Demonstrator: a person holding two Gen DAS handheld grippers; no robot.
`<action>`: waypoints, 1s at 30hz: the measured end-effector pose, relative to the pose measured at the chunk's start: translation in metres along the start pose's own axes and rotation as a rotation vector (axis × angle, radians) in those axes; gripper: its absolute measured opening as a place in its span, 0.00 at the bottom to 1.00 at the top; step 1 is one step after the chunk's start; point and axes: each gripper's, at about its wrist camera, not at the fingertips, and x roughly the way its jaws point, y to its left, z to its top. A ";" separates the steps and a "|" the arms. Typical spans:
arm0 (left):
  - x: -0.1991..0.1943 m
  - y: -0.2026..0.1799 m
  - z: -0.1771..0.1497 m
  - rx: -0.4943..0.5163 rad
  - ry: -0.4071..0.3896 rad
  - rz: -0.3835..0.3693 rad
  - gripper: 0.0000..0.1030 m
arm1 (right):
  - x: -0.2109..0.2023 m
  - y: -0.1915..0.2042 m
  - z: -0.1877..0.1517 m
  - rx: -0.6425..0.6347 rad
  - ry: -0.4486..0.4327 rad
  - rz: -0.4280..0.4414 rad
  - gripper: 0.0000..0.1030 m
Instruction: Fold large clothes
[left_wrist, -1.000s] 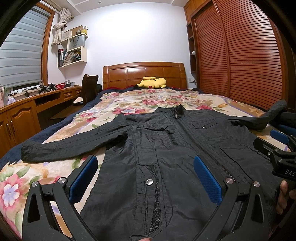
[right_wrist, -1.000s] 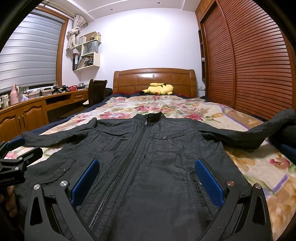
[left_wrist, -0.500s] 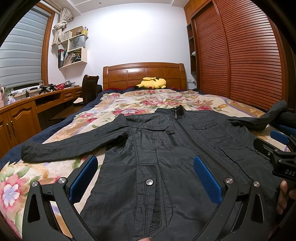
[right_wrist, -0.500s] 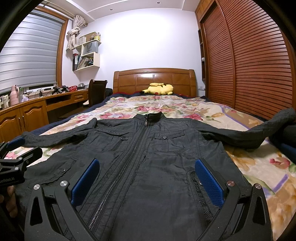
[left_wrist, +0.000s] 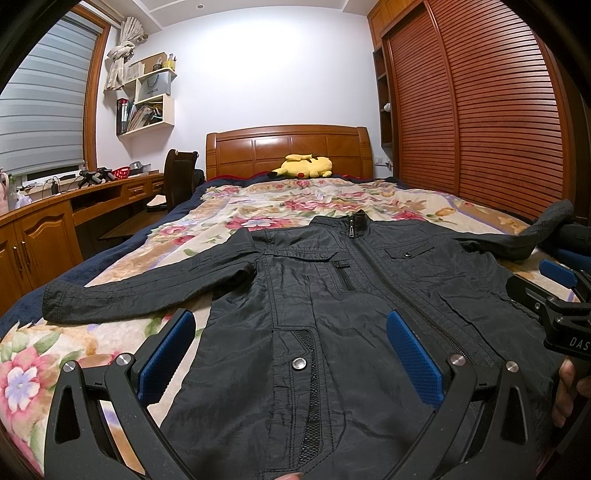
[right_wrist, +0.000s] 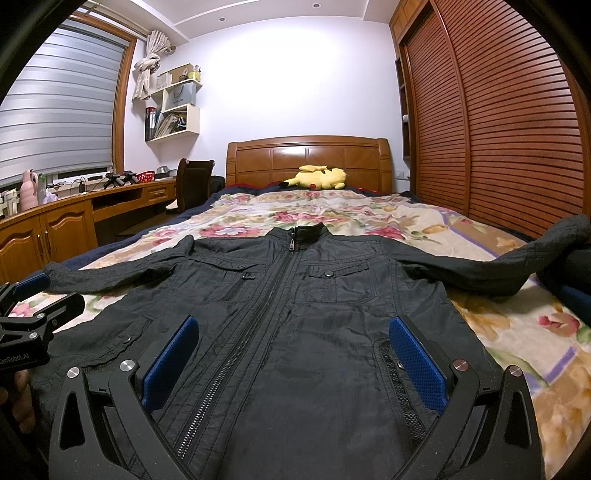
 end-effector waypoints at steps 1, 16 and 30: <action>0.000 0.000 0.000 0.000 0.000 0.000 1.00 | 0.000 0.000 0.000 0.000 0.000 0.000 1.00; -0.006 0.004 0.009 0.003 0.004 0.011 1.00 | -0.004 0.005 0.002 -0.004 -0.001 0.022 1.00; -0.017 0.055 0.017 -0.012 0.058 0.048 1.00 | -0.001 0.036 0.024 -0.076 0.009 0.145 1.00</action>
